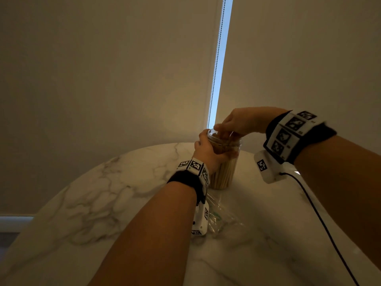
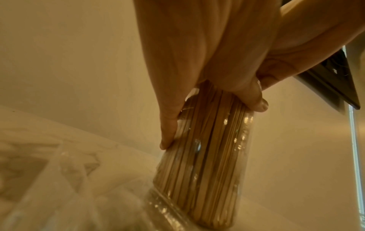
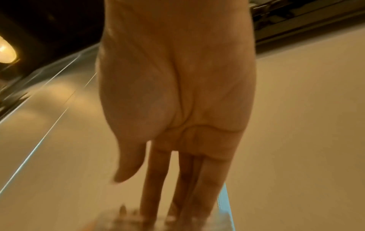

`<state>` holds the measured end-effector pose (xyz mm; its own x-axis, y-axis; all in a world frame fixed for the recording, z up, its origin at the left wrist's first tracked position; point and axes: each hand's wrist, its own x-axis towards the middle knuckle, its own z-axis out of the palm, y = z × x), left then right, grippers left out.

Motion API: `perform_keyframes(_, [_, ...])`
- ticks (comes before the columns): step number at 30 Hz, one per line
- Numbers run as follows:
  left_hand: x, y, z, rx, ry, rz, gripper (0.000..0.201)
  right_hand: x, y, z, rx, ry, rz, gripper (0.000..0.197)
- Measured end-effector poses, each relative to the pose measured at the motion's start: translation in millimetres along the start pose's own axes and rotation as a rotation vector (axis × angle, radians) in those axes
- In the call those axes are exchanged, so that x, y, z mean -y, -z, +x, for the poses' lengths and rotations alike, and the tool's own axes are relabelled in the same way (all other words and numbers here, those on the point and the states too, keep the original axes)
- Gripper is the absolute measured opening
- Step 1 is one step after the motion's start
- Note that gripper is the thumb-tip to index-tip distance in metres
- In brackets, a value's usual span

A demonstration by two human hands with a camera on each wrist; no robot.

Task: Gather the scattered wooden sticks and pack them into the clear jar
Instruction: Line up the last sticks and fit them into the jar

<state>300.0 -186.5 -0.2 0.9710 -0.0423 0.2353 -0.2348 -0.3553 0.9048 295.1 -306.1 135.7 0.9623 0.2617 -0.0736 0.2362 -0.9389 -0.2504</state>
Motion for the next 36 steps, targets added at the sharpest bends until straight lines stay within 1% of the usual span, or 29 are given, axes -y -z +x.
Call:
perform_keyframes(1, [0.3,-0.1,0.1,0.000,0.002,-0.009,0.114,-2.3,2.5,-2.5,0.051,0.011,0.076,0.033])
perform_keyframes(2, [0.2,0.0,-0.1,0.003,0.005,-0.016,0.113,-4.3,3.8,-5.0,0.093,0.034,0.084,0.029])
perform_keyframes(4, [0.6,0.2,0.3,0.006,0.006,-0.029,0.113,-5.1,3.9,-8.9,0.120,0.027,-0.012,0.029])
perform_keyframes(5, [0.8,0.4,0.3,0.004,0.002,-0.031,0.113,-4.7,3.4,-9.5,0.107,0.015,-0.047,0.029])
perform_keyframes(8, [1.5,-0.5,-0.6,0.007,-0.005,-0.021,0.114,-4.3,3.5,-7.3,0.055,-0.030,-0.020,0.035])
perform_keyframes(9, [2.0,-1.0,-0.4,0.007,-0.008,-0.021,0.114,-2.5,2.1,-7.4,0.054,-0.031,-0.072,0.034])
perform_keyframes(11, [2.8,-0.9,0.0,-0.002,-0.020,-0.017,0.115,0.4,-3.9,-3.0,0.020,0.005,-0.252,0.024])
perform_keyframes(13, [3.2,-1.3,0.3,-0.004,-0.021,-0.017,0.115,0.9,-12.8,2.6,-0.101,0.055,-0.363,0.021])
perform_keyframes(15, [3.3,-1.6,0.5,-0.004,-0.020,-0.014,0.118,-0.3,-20.0,9.5,-0.273,0.079,-0.443,0.015])
perform_keyframes(16, [3.2,-1.8,-0.1,-0.005,-0.020,-0.011,0.118,0.4,-23.0,13.0,-0.315,0.086,-0.508,0.012])
perform_keyframes(18, [3.3,-1.9,0.3,-0.016,-0.019,-0.006,0.116,5.0,-26.5,19.5,-0.300,0.058,-0.587,0.016])
perform_keyframes(19, [3.3,-1.8,0.6,-0.018,-0.017,-0.008,0.116,9.2,-24.8,20.4,-0.247,0.022,-0.588,0.017])
perform_keyframes(21, [2.9,-1.4,0.8,-0.012,-0.020,-0.012,0.114,15.2,-13.0,20.6,-0.117,-0.038,-0.534,0.022])
perform_keyframes(22, [3.0,-1.1,0.5,-0.008,-0.017,-0.010,0.114,14.9,-4.7,20.5,-0.064,-0.065,-0.441,0.027])
perform_keyframes(23, [3.6,-1.1,1.0,-0.006,-0.014,-0.010,0.114,13.9,2.3,19.2,0.004,-0.099,-0.283,0.030])
perform_keyframes(24, [3.6,-0.9,1.4,-0.002,-0.011,-0.014,0.115,11.7,5.9,18.4,0.058,-0.115,-0.090,0.028])
perform_keyframes(25, [3.0,-1.0,1.6,0.001,-0.004,-0.018,0.117,9.2,6.5,17.9,0.069,-0.092,0.059,0.021])
perform_keyframes(26, [2.0,-0.8,1.5,0.000,0.004,-0.013,0.118,6.2,4.5,18.0,0.046,-0.038,0.120,0.016])
perform_keyframes(28, [0.8,-1.1,1.9,0.001,0.026,0.002,0.118,0.2,-4.8,20.1,-0.032,0.051,0.091,0.016])
perform_keyframes(31, [0.7,-1.9,1.5,-0.004,0.013,0.001,0.115,-2.4,-15.4,21.2,-0.121,0.103,0.014,0.015])
perform_keyframes(32, [1.7,-1.7,1.7,-0.008,0.006,-0.003,0.114,-3.2,-17.3,21.7,-0.181,0.116,-0.007,0.013])
perform_keyframes(33, [3.0,-1.8,2.2,-0.008,-0.002,-0.010,0.115,-4.3,-19.0,21.9,-0.279,0.120,0.001,0.010])
perform_keyframes(34, [4.5,-2.2,2.7,-0.005,-0.011,-0.016,0.116,-6.9,-20.3,23.1,-0.396,0.107,0.060,0.009])
perform_keyframes(36, [6.7,-2.5,3.3,-0.004,-0.021,-0.017,0.118,-13.0,-18.4,23.4,-0.623,0.067,0.272,0.009])
